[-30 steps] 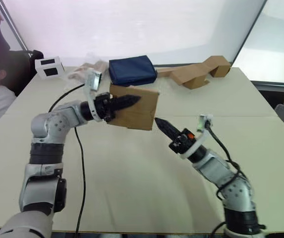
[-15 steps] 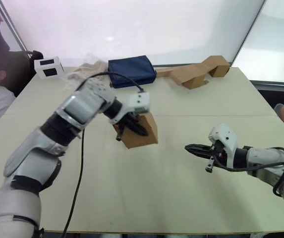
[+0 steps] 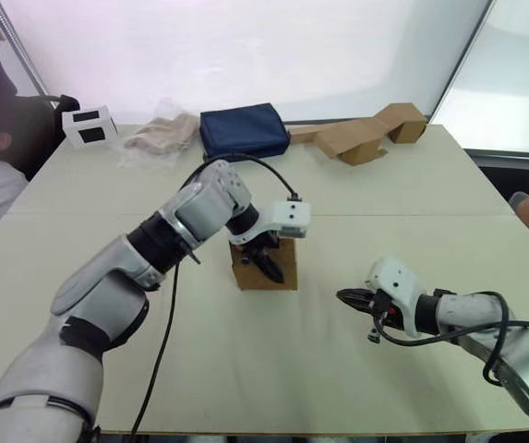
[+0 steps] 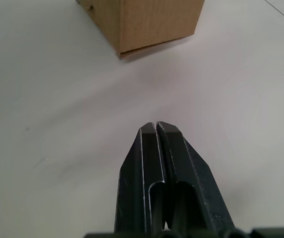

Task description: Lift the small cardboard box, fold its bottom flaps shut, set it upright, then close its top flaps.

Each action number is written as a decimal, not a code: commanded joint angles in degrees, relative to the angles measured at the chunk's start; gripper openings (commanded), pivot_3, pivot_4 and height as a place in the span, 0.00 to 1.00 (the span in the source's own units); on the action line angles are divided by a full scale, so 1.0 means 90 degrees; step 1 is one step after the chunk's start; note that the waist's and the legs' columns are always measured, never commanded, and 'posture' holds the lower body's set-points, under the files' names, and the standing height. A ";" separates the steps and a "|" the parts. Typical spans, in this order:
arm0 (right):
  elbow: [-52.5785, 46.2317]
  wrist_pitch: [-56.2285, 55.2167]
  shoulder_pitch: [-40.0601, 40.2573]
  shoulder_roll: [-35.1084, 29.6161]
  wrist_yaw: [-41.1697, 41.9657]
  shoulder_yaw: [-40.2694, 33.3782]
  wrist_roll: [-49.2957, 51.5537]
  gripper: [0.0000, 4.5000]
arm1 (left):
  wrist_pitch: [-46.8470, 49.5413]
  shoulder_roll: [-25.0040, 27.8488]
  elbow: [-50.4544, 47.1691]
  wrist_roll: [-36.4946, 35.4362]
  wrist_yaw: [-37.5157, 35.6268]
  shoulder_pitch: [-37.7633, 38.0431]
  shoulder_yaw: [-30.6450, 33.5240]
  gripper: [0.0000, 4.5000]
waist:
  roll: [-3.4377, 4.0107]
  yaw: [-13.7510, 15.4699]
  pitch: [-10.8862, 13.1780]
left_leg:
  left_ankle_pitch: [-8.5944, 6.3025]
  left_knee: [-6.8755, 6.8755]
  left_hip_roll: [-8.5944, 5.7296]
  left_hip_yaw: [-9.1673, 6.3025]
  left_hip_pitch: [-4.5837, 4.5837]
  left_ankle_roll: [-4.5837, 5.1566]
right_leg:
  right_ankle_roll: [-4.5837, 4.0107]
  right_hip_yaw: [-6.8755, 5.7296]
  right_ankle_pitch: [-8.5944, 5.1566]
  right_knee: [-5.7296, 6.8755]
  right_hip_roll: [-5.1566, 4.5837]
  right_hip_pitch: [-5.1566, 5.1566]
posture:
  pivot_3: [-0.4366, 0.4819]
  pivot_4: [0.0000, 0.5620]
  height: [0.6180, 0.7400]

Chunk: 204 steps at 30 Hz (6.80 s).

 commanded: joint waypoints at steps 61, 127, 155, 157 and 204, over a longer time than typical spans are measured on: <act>0.0514 -0.0336 0.0253 0.2275 -0.0265 0.0636 -0.1240 0.00 | -0.0048 -0.0130 -0.2915 -0.1713 0.4461 0.6459 0.3618 0.02 | 0.0021 0.0017 -0.0062 | 0.0006 0.0005 -0.0004 0.0004 0.0011 -0.0011 | 0.0000 -0.0001 0.0001 0.0034 -0.0027 -0.0003 | 0.48 0.27 1.00; -0.0137 0.1668 -0.2528 0.0756 0.1417 -0.1092 0.2014 0.00 | -0.0606 0.0627 -0.0176 -0.2473 0.3039 0.3836 0.4179 0.02 | 0.0018 0.0028 -0.0070 | 0.0001 -0.0007 -0.0002 -0.0007 0.0019 -0.0002 | 0.0000 -0.0016 0.0001 0.0003 -0.0021 0.0018 | 0.48 0.27 1.00; -0.1157 0.1522 -0.1797 0.0930 0.0238 0.0582 0.1244 0.00 | -0.1743 -0.0435 0.2046 -0.1274 0.1594 0.3276 0.3405 0.02 | 0.0015 0.0020 -0.0068 | 0.0000 0.0002 -0.0007 -0.0005 0.0008 0.0000 | 0.0002 -0.0014 0.0002 0.0003 -0.0022 0.0013 | 0.48 0.27 1.00; -0.1013 0.1592 -0.1877 0.1016 0.0274 0.0588 0.1324 0.00 | -0.1753 -0.0471 0.2030 -0.1278 0.1630 0.3289 0.3426 0.02 | 0.0015 0.0020 -0.0068 | 0.0000 0.0002 -0.0007 -0.0005 0.0008 0.0000 | 0.0002 -0.0014 0.0002 0.0003 -0.0022 0.0013 | 0.48 0.27 1.00; 0.0778 0.0428 -0.2032 0.1907 0.0837 0.0898 0.0278 0.00 | 0.0924 0.0986 -0.3531 -0.2976 0.2868 0.4806 0.4396 0.02 | 0.0016 0.0010 -0.0069 | 0.0000 0.0001 -0.0002 -0.0006 0.0007 -0.0001 | 0.0002 -0.0010 0.0002 0.0008 -0.0030 0.0010 | 0.48 0.27 1.00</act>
